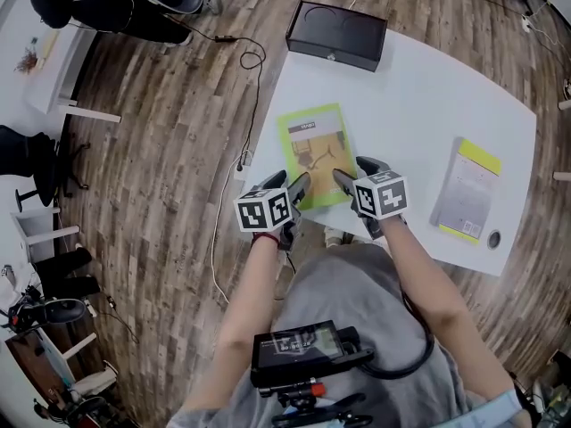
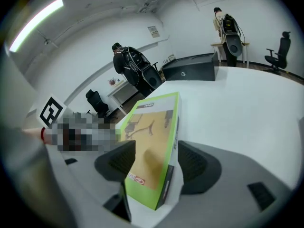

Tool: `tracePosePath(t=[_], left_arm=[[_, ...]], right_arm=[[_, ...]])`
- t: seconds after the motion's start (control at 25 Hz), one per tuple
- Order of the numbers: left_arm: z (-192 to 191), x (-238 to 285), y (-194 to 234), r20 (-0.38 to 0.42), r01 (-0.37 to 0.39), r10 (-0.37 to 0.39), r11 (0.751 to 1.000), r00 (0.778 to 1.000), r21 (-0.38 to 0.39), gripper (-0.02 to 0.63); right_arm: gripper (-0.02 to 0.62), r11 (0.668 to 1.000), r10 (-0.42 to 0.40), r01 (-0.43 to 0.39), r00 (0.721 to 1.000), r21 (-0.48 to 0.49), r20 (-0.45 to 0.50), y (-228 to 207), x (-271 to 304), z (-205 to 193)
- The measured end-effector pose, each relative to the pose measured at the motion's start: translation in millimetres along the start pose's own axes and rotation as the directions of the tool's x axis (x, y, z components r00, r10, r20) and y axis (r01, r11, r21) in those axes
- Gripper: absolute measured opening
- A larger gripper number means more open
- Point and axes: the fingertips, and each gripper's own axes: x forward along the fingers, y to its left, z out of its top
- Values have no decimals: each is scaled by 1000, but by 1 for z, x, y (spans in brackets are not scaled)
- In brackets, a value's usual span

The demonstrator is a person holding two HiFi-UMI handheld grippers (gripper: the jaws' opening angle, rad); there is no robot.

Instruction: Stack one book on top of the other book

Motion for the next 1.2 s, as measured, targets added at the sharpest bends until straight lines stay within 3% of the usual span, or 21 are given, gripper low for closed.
tracePosePath(t=[0.4, 1.2], left_arm=[[-1, 17, -2, -51, -20, 22, 999, 998, 42, 256], [-2, 18, -2, -62, -57, 59, 998, 996, 31, 253]], right_arm=[[253, 1000, -16, 17, 1000, 9, -27, -2, 17, 3], [253, 999, -53, 53, 998, 3, -37, -3, 20, 0]])
